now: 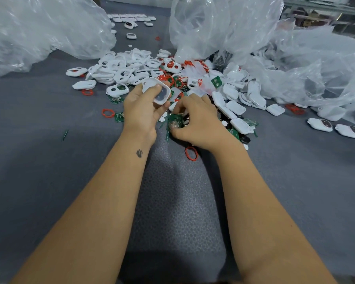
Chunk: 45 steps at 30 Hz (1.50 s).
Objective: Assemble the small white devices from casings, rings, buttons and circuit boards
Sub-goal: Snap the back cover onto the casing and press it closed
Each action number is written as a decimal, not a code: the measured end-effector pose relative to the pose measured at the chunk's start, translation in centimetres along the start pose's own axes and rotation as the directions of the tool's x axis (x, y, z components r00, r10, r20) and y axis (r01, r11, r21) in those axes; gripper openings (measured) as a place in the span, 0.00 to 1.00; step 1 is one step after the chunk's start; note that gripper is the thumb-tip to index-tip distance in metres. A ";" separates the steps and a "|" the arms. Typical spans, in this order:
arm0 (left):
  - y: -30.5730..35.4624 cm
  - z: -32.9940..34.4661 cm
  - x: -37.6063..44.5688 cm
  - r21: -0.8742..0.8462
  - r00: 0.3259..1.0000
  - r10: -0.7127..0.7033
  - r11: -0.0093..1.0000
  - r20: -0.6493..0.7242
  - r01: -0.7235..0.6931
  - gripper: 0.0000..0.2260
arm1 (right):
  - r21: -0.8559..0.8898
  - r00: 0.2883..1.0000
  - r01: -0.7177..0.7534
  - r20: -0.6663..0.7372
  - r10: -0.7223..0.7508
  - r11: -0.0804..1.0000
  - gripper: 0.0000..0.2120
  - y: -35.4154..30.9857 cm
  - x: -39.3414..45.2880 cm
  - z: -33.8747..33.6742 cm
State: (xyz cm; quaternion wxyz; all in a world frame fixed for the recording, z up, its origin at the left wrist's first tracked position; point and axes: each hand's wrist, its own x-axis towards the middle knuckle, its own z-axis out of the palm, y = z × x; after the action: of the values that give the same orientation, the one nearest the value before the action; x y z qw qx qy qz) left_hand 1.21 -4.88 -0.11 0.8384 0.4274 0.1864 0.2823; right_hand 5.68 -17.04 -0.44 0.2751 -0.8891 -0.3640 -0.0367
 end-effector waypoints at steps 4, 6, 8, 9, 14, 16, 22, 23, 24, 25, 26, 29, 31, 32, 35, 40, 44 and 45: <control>0.0 0.0 0.0 -0.023 0.999 -0.024 0.999 0.031 0.025 0.05 | 0.290 0.993 -0.045 -0.093 0.075 0.956 0.12 -0.2 0.0 -0.6; 0.0 0.1 0.1 -0.030 0.999 -0.040 0.999 0.031 0.041 0.04 | 0.364 0.974 -0.078 -0.172 0.149 0.928 0.13 -0.1 0.1 -0.8; -0.1 0.1 0.2 -0.014 0.998 -0.057 0.998 0.024 0.057 0.04 | 0.497 0.938 -0.100 -0.242 0.249 0.862 0.13 -0.2 0.1 -1.2; -0.2 0.1 0.2 0.003 0.998 -0.065 0.998 0.020 0.065 0.04 | 0.582 0.914 -0.101 -0.266 0.306 0.807 0.12 -0.2 0.1 -1.4; -0.3 0.1 0.2 0.002 0.993 -0.101 0.995 0.067 0.101 0.05 | 0.806 0.844 0.036 -0.340 0.414 0.591 0.10 -0.5 -0.1 -2.5; -0.3 0.1 0.2 -0.023 0.988 -0.122 0.992 0.093 0.124 0.05 | 0.820 0.856 0.069 -0.341 0.389 0.568 0.11 -0.8 -0.1 -2.4; -0.3 0.1 0.2 -0.084 0.960 -0.202 0.971 0.196 0.222 0.07 | 0.807 0.881 0.010 -0.286 0.376 0.591 0.10 -1.3 0.1 -1.8; -0.3 0.2 0.2 -0.087 0.955 -0.209 0.969 0.209 0.231 0.09 | 0.802 0.879 -0.002 -0.284 0.384 0.597 0.10 -1.2 0.1 -1.7; -0.3 0.2 0.2 -0.083 0.952 -0.210 0.969 0.221 0.233 0.10 | 0.796 0.877 -0.011 -0.284 0.389 0.605 0.10 -1.2 0.2 -1.7; -0.3 0.2 0.2 -0.076 0.950 -0.210 0.969 0.232 0.233 0.10 | 0.786 0.875 -0.020 -0.286 0.391 0.618 0.10 -1.2 0.2 -1.6; -0.4 0.2 0.2 -0.069 0.946 -0.212 0.970 0.243 0.235 0.10 | 0.773 0.874 -0.029 -0.288 0.391 0.634 0.10 -1.2 0.3 -1.5; -0.5 0.3 0.2 -0.049 0.938 -0.221 0.969 0.267 0.243 0.11 | 0.742 0.871 -0.057 -0.291 0.396 0.669 0.11 -1.2 0.4 -1.3; -0.6 0.3 0.3 -0.024 0.937 -0.222 0.971 0.271 0.237 0.11 | 0.730 0.869 -0.064 -0.294 0.397 0.680 0.10 -1.2 0.4 -1.2; -0.6 0.3 0.3 -0.012 0.936 -0.221 0.972 0.274 0.233 0.11 | 0.726 0.868 -0.066 -0.296 0.398 0.684 0.10 -1.2 0.4 -1.2; -0.7 0.2 0.3 0.004 0.934 -0.217 0.974 0.284 0.225 0.11 | 0.723 0.867 -0.063 -0.301 0.397 0.688 0.10 -1.1 0.4 -1.2; -0.9 0.3 0.4 0.024 0.931 -0.213 0.976 0.295 0.216 0.11 | 0.729 0.872 -0.067 -0.289 0.395 0.681 0.09 -1.2 0.3 -1.1; -0.9 0.3 0.4 0.027 0.932 -0.204 0.978 0.301 0.205 0.10 | 0.677 0.860 -0.076 -0.327 0.392 0.732 0.08 -1.1 0.4 -1.0; -0.9 0.3 0.4 0.027 0.933 -0.202 0.979 0.300 0.203 0.10 | 0.662 0.857 -0.083 -0.334 0.393 0.744 0.08 -1.1 0.4 -0.9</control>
State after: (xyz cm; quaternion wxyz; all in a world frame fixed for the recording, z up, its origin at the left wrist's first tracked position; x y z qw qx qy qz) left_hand 1.98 -5.26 -0.74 0.8825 0.4420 0.0990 0.1266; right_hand 5.37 -16.57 0.98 0.6339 -0.7521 -0.1604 -0.0830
